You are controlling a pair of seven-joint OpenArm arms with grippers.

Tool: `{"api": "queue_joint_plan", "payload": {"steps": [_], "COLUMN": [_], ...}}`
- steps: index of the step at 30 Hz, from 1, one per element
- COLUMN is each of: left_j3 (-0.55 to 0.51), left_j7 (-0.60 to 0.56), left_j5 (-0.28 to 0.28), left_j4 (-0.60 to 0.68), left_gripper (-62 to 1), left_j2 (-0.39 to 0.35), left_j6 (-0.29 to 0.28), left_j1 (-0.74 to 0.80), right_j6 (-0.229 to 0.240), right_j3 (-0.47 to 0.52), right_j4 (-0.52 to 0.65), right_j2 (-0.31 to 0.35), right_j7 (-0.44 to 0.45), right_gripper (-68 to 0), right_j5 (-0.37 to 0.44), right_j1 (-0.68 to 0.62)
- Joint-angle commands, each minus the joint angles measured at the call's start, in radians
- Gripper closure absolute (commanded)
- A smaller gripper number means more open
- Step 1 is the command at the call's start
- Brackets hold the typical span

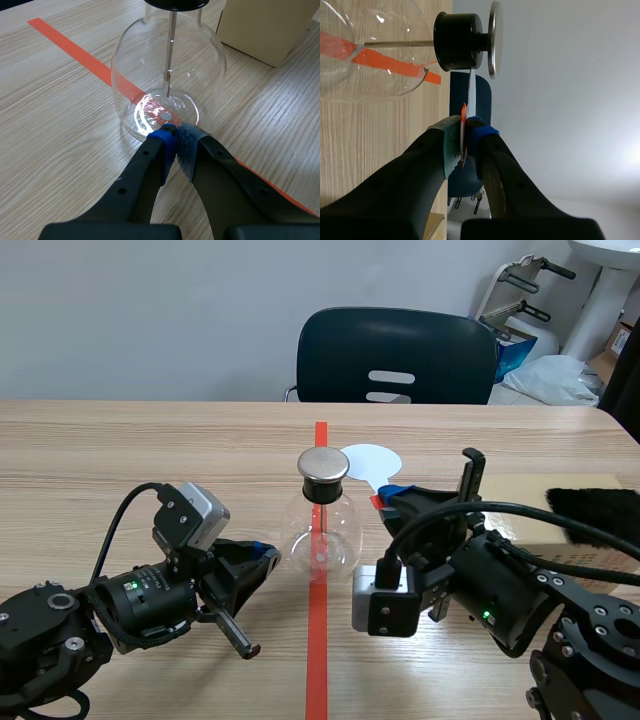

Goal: Do the electroscope experiment. move the plate toward and away from the electroscope

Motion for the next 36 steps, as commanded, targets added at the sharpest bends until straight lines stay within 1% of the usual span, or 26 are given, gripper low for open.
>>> {"api": "queue_joint_plan", "payload": {"steps": [1, 30, 33, 36], "left_j3": [-0.001, -0.001, -0.001, -0.001], "left_j7": [-0.017, -0.017, -0.017, -0.017], "left_j5": [-0.006, -0.006, -0.006, -0.006], "left_j4": [0.028, 0.028, 0.028, 0.028], "left_gripper": [-3.6, -3.6, -3.6, -3.6], "left_j2": [0.007, 0.007, 0.007, 0.007], "left_j6": [0.000, 0.000, 0.000, 0.000], "left_j1": [0.000, 0.000, 0.000, 0.000], "right_j6": [-0.008, -0.008, -0.008, -0.008], "right_j3": [0.001, 0.001, 0.003, 0.004], "right_j4": [0.008, 0.008, 0.008, 0.008], "right_j2": [0.005, 0.005, 0.005, 0.005], "right_j7": [0.003, 0.003, -0.011, -0.045], "right_gripper": [-0.7, -0.7, -0.7, -0.7], "right_j5": [0.010, 0.010, 0.010, 0.010], "right_j1": [0.010, 0.010, 0.010, 0.010]}}
